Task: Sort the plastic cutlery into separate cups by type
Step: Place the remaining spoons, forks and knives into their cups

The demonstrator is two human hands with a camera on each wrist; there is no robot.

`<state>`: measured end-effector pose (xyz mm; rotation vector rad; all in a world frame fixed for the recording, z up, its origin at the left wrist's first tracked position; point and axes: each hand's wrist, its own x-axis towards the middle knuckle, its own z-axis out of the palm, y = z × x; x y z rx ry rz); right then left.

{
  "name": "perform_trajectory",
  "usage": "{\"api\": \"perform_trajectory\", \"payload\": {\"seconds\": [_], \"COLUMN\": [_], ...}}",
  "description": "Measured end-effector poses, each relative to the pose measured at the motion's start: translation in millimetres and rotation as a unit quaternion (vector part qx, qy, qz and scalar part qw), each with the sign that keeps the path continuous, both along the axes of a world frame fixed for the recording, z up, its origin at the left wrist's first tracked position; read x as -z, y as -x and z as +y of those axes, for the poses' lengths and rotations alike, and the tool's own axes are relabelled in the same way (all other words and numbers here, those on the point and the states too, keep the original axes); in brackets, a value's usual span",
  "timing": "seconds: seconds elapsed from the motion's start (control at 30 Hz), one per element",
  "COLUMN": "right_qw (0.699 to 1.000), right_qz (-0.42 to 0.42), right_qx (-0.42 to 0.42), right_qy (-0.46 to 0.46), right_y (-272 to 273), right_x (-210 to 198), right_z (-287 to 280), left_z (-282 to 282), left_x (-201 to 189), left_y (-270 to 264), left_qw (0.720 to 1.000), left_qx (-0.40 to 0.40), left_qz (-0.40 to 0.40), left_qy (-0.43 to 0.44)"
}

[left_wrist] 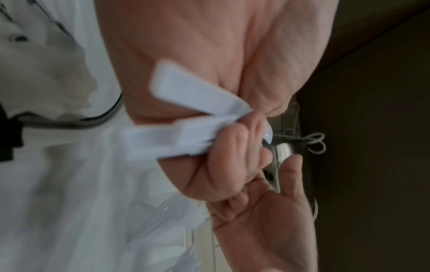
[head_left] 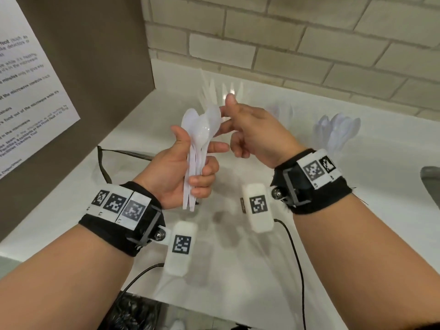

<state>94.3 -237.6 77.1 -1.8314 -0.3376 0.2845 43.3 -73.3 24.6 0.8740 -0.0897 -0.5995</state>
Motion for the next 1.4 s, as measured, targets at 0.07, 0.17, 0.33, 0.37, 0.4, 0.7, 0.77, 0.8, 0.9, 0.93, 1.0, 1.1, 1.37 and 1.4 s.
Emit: {"api": "perform_trajectory", "payload": {"seconds": [0.07,0.17,0.33,0.37,0.4,0.7,0.77,0.8,0.9,0.93,1.0,1.1,1.37,1.4], "right_qw": [1.0,0.999,0.998,0.999,0.999,0.999,0.998,0.997,0.994,0.99,0.984,0.986,0.983,0.987], "right_qz": [0.0,-0.027,-0.046,-0.042,-0.04,0.001,0.002,0.004,0.026,0.042,0.063,0.046,0.065,0.058], "right_qx": [-0.01,-0.026,-0.027,-0.019,-0.006,0.007,0.007,0.008,0.014,0.015,0.029,0.075,0.055,0.044], "right_qy": [0.001,0.0,0.022,0.022,0.017,-0.046,-0.063,-0.072,-0.109,-0.131,-0.163,-0.143,-0.163,-0.141], "right_y": [14,27,33,33,33,34,33,33,34,34,35,34,34,35], "right_x": [0,5,13,14,16,26,26,26,27,27,29,33,35,35], "right_z": [-5,-16,-35,-38,-42,-64,-65,-65,-66,-66,-64,-57,-63,-62], "left_z": [-7,-21,-40,-41,-42,-50,-53,-55,-59,-60,-61,-61,-62,-63], "left_x": [1,2,2,4,5,3,1,1,0,0,2,7,8,9], "left_y": [0,2,8,8,8,10,11,11,12,12,11,8,8,8], "left_qw": [1.0,0.998,0.987,0.987,0.987,0.947,0.938,0.936,0.94,0.939,0.923,0.898,0.883,0.872], "left_qx": [0.021,0.037,0.066,0.061,0.053,-0.015,-0.028,-0.036,-0.062,-0.072,-0.093,-0.099,-0.112,-0.109], "left_qz": [-0.009,-0.008,-0.023,-0.027,-0.032,-0.129,-0.139,-0.138,-0.132,-0.135,-0.162,-0.2,-0.222,-0.236], "left_qy": [-0.008,-0.057,-0.145,-0.148,-0.15,-0.294,-0.317,-0.321,-0.309,-0.309,-0.338,-0.378,-0.398,-0.415]}}
